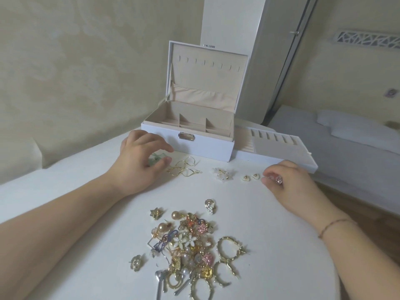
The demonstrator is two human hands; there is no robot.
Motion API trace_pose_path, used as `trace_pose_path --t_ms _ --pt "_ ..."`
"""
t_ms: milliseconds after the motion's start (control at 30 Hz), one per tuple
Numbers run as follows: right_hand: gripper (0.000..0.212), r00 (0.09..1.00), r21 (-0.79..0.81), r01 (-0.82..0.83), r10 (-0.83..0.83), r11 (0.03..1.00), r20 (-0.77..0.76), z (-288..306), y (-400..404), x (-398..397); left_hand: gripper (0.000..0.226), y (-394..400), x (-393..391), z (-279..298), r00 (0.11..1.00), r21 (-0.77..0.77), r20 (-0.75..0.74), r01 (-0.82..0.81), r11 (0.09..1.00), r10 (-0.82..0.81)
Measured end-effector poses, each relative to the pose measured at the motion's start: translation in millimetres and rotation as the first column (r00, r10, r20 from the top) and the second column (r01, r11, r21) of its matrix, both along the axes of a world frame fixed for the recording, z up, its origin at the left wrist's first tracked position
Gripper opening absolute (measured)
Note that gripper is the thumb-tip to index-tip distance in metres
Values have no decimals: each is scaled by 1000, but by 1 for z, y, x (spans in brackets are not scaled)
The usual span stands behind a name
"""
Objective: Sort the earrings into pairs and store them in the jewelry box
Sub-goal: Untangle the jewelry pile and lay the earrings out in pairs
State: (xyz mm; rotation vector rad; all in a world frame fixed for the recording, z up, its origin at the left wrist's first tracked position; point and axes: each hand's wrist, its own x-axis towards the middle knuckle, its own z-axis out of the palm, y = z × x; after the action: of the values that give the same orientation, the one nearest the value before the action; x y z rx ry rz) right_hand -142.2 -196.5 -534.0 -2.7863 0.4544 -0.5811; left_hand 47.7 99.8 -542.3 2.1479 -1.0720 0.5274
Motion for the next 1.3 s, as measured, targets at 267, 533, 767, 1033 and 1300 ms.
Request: trace_pose_path --t_ms 267,533,767,1033,1300 --pt "7 996 -70 74 -77 995 -42 3 -8 -9 39 1 0 0 1000 3 -3 -1 1000 1" --pt "25 814 126 -547 561 828 -151 36 90 5 38 2 1 1 1000 3 -13 -10 1000 10" --pt "20 832 222 -518 547 826 -96 10 99 13 31 2 -1 2 999 -14 -15 34 999 -34" --pt "24 858 266 -485 395 833 328 29 116 24 34 0 -16 9 955 -56 -56 287 956 -290" --pt "6 738 33 -535 448 844 505 28 150 59 21 -4 -23 19 563 -486 -515 430 761 -647"
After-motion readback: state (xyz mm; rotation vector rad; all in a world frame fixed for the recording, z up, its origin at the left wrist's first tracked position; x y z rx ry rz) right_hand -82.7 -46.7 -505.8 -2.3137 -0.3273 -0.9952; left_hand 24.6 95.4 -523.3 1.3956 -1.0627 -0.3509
